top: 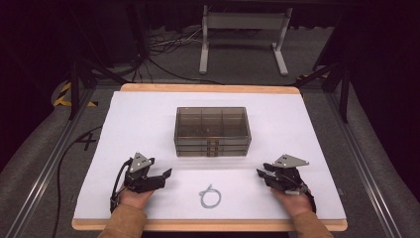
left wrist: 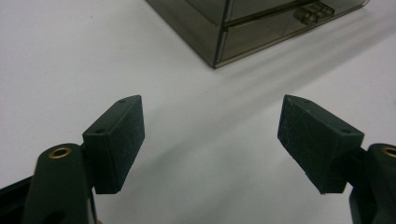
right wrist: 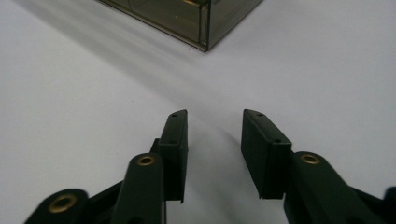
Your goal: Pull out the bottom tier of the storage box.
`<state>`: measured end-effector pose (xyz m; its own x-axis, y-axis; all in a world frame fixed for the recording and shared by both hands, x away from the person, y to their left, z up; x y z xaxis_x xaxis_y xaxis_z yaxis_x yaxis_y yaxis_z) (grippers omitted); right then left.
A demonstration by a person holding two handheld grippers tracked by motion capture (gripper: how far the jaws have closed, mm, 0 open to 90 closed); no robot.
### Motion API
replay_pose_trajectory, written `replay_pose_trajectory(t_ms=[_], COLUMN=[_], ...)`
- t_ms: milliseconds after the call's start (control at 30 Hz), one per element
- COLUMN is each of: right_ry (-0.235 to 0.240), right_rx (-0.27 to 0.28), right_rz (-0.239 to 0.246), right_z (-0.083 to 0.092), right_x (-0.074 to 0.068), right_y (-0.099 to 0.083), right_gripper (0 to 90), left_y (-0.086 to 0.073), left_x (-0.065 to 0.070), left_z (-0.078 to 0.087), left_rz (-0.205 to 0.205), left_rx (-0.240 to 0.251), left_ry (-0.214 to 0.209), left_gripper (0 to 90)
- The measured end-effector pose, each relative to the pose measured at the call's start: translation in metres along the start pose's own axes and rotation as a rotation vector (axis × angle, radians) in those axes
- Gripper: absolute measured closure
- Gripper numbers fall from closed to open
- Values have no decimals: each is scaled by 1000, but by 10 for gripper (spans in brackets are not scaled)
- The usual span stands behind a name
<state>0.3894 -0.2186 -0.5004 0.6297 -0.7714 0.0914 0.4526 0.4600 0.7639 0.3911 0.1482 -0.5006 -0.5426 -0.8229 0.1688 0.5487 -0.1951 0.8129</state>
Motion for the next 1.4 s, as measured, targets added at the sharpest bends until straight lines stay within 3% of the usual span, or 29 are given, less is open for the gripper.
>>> replay_pose_trajectory(t_ms=[333, 467, 600, 800, 1100, 1400], right_ry=[-26, -20, -5, 44, 116, 143], right_rx=[5, 26, 82, 108, 131, 136], right_rz=[17, 3, -27, -20, 42, 62], right_z=[1, 3, 6, 4, -1, -9], right_x=[0, 0, -3, -20, -51, -68], right_y=[0, 2, 8, 17, 31, 35], right_gripper=[684, 688, 683, 668, 642, 627], left_y=[1, 1, 1, 0, 1, 1], left_x=[-1, -1, -1, 0, 0, 1], left_z=[1, 2, 3, 2, 3, 2], left_rz=[33, 33, 28, 26, 25, 21], left_rx=[16, 19, 22, 20, 30, 30], left_ry=[-28, -30, -39, -36, -38, -34], left_gripper=[233, 233, 233, 233, 231, 230])
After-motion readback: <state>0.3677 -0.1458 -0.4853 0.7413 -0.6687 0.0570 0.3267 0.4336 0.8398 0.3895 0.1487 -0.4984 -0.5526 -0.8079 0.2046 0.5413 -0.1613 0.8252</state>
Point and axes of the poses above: each handheld gripper's, and its own axes: z roughly backward along the jaws, y roughly out of its top, x roughly to its right, the point moved 8 cm from there along -z, roughly forward along the jaws, and after that the axes turned 4 degrees about z, right-handed, at the moved point
